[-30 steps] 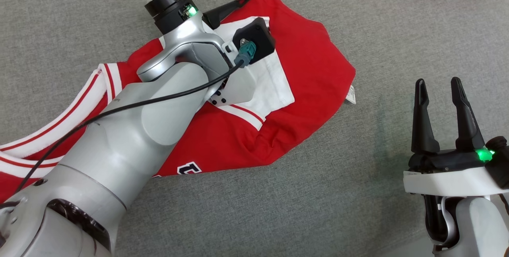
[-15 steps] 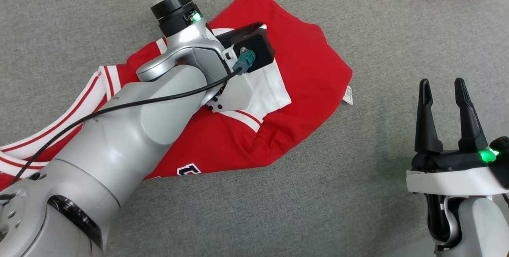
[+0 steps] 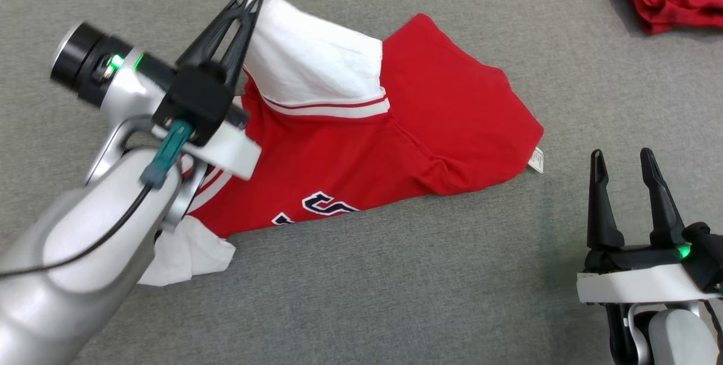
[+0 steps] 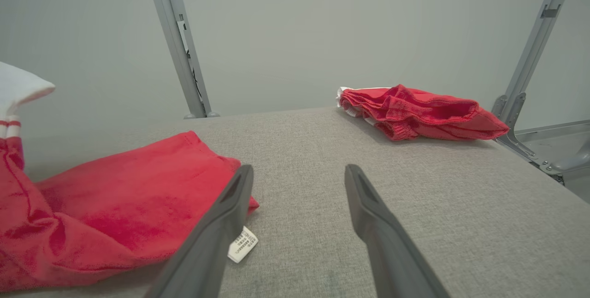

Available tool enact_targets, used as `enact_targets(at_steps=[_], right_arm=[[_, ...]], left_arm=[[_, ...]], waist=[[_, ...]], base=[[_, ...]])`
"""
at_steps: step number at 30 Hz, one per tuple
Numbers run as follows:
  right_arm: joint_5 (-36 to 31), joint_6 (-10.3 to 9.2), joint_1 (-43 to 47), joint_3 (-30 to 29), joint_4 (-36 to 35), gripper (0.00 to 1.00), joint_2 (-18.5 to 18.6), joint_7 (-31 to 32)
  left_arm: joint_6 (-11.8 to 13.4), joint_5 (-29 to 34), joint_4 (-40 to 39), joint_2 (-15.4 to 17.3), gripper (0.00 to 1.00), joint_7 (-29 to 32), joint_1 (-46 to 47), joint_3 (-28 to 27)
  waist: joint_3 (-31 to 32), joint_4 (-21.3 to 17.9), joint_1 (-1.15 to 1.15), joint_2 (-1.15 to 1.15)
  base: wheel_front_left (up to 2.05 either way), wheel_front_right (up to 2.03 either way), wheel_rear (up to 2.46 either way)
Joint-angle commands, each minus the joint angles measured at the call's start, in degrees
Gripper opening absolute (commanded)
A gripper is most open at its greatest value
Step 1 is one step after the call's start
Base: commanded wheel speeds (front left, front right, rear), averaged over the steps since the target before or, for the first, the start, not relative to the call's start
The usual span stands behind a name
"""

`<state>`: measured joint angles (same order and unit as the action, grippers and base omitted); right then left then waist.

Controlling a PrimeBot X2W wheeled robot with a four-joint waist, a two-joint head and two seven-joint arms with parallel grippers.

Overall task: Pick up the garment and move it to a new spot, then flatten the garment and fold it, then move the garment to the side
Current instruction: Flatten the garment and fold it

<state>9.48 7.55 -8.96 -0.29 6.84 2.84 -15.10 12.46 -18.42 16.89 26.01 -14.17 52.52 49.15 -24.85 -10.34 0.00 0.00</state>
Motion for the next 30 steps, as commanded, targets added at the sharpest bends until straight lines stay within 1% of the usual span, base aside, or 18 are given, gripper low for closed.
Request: enact_targets(at_steps=[1, 3, 6, 8, 10, 12, 15, 18, 23, 30], right_arm=[[-0.4, -0.14, 0.7, -0.1, 0.2, 1.0, 0.3, -0.1], [-0.5, -0.14, 1.2, 0.2, 0.7, 1.0, 0.9, -0.1], [-0.1, -0.14, 1.8, 1.2, 1.5, 1.0, 1.8, -0.1], [0.3, -0.14, 1.9, 2.2, 2.4, 1.0, 2.4, -0.1], [0.4, -0.14, 1.8, 3.2, 3.1, 1.0, 3.2, -0.1], [0.5, -0.14, 1.9, 3.9, 3.8, 1.0, 3.8, -0.1], [0.4, -0.14, 2.0, 4.9, 4.6, 1.0, 4.7, -0.1], [-0.5, -0.14, 1.2, 6.0, 5.1, 1.0, 5.5, -0.1], [-1.9, -0.14, -0.1, 7.8, 8.2, 1.0, 6.5, -0.1], [1.0, -0.14, -3.7, 9.6, 15.2, 1.0, 6.3, -0.1]], left_arm=[[1.9, -0.9, -3.5, 1.7, 0.0, -0.2, -3.1, -1.0], [6.1, -2.0, -11.5, 6.3, 0.0, -0.2, -8.6, -3.7], [11.7, -4.8, -21.4, 10.7, 0.0, -0.2, -16.5, -7.6], [14.4, -6.2, -25.0, 13.4, 0.0, -0.3, -20.7, -9.9], [16.2, -7.8, -27.1, 15.0, 0.0, -0.4, -24.0, -11.6], [17.5, -8.8, -28.4, 16.1, 0.0, -0.5, -26.5, -13.0], [18.4, -9.9, -29.5, 16.9, 0.0, -0.6, -29.3, -14.3], [18.6, -10.3, -29.9, 17.2, 0.0, -0.8, -31.0, -15.1], [18.0, -10.2, -29.4, 16.8, 0.0, -1.0, -32.2, -16.0], [17.0, -9.3, -29.1, 15.7, 0.0, -1.1, -32.5, -16.3]], waist=[[2.5, 2.8, 0.0, 0.0], [3.3, 4.1, 0.0, 0.0], [4.0, 6.0, 0.0, 0.0], [4.2, 6.9, 0.0, 0.0], [4.5, 7.7, 0.0, 0.0], [4.8, 8.3, 0.0, 0.0], [5.3, 9.0, 0.0, 0.0], [5.7, 9.4, 0.0, 0.0], [6.1, 10.4, 0.0, 0.0], [5.8, 11.9, 0.0, 0.0]], base=[[0.0, 0.0, 0.0], [0.0, 0.0, 0.0], [0.0, 0.0, 0.0], [0.0, 0.0, 0.0], [0.0, 0.0, 0.0], [0.0, 0.0, 0.0], [0.0, 0.0, 0.0], [0.0, 0.0, 0.0], [0.0, 0.0, 0.0], [0.0, 0.0, 0.0]])
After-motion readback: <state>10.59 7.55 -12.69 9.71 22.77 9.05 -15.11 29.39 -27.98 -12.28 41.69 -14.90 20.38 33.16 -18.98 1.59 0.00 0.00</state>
